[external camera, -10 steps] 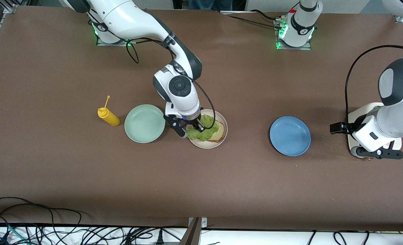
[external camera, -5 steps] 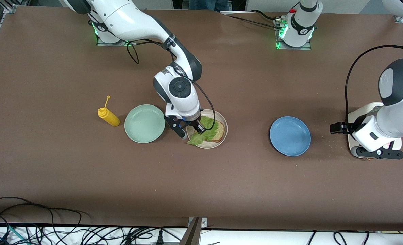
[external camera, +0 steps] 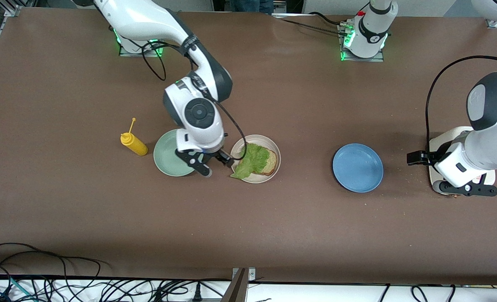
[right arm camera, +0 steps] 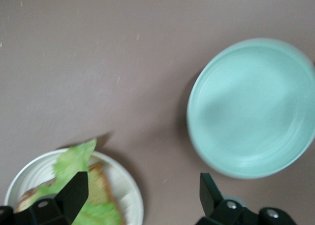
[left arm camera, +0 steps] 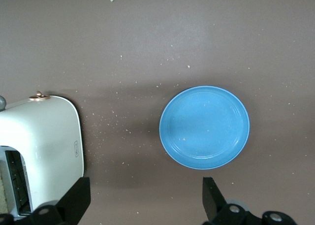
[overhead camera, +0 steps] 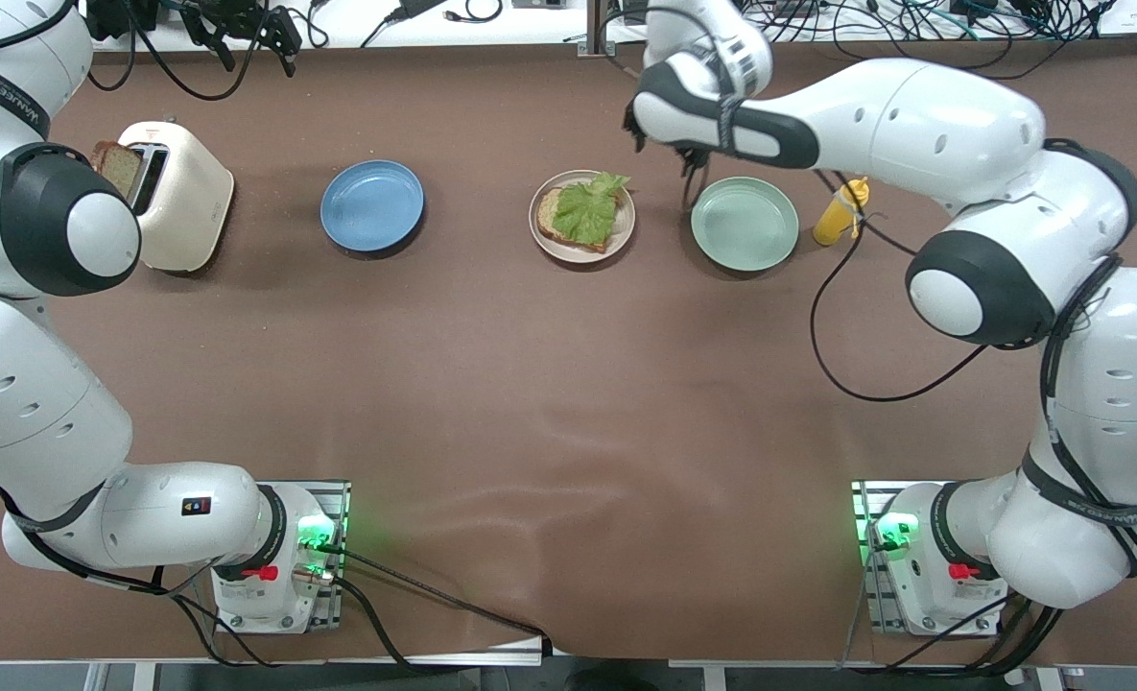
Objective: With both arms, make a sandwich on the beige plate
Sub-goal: 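Move the right gripper toward the yellow mustard bottle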
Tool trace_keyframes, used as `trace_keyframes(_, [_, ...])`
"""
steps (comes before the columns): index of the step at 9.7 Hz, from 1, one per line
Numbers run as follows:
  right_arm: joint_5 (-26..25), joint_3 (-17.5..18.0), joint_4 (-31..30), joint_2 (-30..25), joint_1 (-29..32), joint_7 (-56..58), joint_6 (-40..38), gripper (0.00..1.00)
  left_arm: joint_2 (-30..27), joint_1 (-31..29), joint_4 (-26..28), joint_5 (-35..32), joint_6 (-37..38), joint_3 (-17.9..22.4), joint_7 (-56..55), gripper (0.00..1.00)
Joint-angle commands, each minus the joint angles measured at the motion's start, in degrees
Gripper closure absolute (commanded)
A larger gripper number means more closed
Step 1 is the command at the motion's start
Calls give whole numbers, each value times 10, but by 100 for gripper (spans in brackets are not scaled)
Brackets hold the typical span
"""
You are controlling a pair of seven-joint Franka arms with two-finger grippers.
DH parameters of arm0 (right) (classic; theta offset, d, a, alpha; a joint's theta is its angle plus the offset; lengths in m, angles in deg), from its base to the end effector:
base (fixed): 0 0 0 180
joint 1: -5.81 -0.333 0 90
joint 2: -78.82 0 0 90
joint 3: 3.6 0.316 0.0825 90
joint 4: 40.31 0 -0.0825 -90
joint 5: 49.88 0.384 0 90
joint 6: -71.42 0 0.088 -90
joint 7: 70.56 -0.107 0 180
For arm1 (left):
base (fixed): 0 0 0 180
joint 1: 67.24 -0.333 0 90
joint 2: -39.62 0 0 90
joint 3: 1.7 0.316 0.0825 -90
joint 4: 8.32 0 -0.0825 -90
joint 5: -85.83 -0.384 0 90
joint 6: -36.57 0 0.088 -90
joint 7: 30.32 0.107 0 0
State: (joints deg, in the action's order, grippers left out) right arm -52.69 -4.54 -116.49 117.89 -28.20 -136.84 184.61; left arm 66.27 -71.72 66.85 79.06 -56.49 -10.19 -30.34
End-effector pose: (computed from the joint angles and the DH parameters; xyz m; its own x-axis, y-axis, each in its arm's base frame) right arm 0.6119 0.3978 0.3272 0.8494 -0.5266 0.0354 -0.5278 -0.8475 0.0554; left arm 0.6786 -0.0162 0.4640 0.9866 -0.0695 -0.1475 -0.0776 -0.9958 -0.0495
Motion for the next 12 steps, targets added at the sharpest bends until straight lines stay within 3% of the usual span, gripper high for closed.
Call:
trace_keyframes(1, [-1,-44,-6,-46,-1,135,-65,0,-3,-4,2,-20,5,-6,5,0])
trace_keyframes(6, [3,-166,-20,-105,3,506,-229,0,-2,-3,2,-20,5,-6,5,0])
trace_keyframes(10, [4,-230,-153,-210,3,661,-208,0,-6,-5,2,-19,5,-6,5,0])
trace_keyframes(12, [35,-280,-197,-234,3,755,-178,0,-19,-9,2,-14,5,-7,5,0])
